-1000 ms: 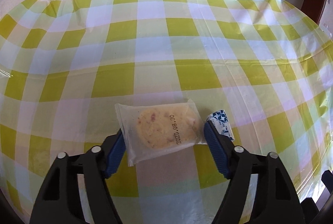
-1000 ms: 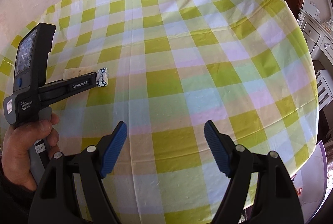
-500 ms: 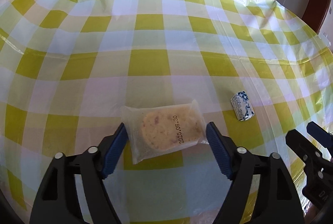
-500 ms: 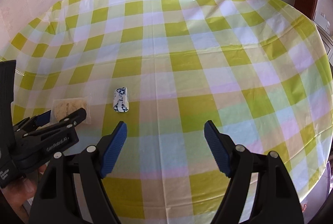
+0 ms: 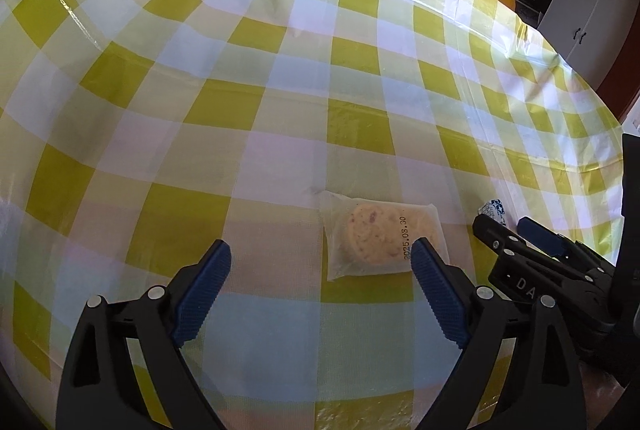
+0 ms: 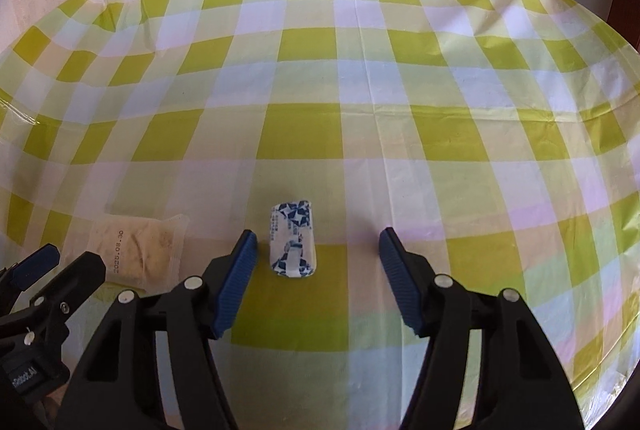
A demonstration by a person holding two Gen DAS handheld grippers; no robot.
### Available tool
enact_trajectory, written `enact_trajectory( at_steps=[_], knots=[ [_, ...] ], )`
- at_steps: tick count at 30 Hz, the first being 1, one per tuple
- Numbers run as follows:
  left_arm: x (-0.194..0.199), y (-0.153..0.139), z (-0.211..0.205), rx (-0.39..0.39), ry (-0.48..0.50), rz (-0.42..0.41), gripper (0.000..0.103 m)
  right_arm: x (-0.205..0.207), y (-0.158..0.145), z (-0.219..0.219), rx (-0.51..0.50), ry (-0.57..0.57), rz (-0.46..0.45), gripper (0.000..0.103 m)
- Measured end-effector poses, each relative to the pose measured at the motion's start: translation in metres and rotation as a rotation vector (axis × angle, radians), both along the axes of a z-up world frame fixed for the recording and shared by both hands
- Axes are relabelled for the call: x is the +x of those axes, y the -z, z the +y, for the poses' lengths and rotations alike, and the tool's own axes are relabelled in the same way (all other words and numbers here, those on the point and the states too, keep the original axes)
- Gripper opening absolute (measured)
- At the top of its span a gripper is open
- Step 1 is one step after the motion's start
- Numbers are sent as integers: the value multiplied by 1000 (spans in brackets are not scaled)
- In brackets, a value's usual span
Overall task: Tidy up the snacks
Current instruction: 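Grasp the clear dated bread bag with left tool while right tool grasps the blue-white candy, then carry both snacks over the white box and open both tools to drop them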
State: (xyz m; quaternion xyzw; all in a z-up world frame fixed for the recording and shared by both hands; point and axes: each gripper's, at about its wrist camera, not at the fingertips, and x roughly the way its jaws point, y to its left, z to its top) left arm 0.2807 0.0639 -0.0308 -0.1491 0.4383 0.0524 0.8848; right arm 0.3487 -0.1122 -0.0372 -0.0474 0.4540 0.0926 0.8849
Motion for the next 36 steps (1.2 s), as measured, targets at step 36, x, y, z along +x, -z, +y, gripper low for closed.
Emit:
enact_trajectory(
  at_steps=[36],
  knots=[
    [-5, -7, -80, 149, 130, 34, 60, -75, -4, -86, -39, 126, 56, 20]
  ],
)
